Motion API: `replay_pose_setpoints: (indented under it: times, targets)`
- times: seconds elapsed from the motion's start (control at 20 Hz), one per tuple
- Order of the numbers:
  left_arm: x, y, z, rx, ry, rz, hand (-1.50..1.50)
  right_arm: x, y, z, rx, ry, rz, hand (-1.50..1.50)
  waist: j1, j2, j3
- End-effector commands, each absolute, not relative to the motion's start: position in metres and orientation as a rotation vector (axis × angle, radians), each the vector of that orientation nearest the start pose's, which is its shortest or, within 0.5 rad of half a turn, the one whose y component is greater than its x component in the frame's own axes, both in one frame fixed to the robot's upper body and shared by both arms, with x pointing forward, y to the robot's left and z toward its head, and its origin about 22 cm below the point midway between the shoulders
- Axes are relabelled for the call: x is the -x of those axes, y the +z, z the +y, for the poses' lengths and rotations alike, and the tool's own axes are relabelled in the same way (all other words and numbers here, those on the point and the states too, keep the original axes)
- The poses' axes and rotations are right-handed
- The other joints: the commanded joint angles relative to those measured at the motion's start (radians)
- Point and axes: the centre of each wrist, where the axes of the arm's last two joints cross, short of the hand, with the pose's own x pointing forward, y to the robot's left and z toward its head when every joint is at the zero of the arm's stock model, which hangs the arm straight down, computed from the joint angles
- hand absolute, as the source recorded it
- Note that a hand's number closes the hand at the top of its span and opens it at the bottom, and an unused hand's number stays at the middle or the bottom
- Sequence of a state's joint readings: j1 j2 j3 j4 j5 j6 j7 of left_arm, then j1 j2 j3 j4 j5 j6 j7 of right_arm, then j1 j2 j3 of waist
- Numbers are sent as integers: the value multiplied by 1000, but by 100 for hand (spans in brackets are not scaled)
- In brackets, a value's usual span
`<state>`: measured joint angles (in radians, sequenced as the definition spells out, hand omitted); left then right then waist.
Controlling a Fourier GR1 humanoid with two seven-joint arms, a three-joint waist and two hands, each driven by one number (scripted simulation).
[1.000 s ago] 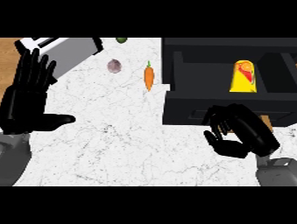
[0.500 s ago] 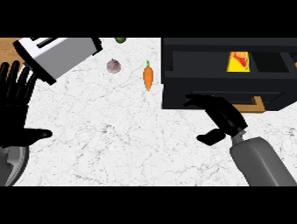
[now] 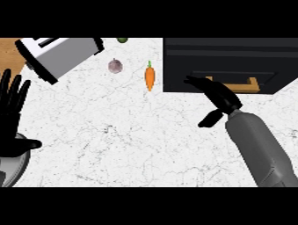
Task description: Pick up the cup, place it into the drawer and close the drawer
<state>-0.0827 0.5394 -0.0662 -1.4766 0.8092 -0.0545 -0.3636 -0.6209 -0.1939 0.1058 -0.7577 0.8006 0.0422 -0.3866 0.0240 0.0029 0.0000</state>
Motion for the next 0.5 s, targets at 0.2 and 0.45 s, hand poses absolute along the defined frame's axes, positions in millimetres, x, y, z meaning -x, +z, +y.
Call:
replay_pose_setpoints:
  times: [0.2,0.45]
  targets:
    - [-270,57,349,325,172,-1892,-150,-416,12,-252,382,1178,-1506,-150,25,15,2]
    - [-268,37,340,338,161,-1867,-150,-422,18,-266,392,1186,-1492,-150,42,25,2]
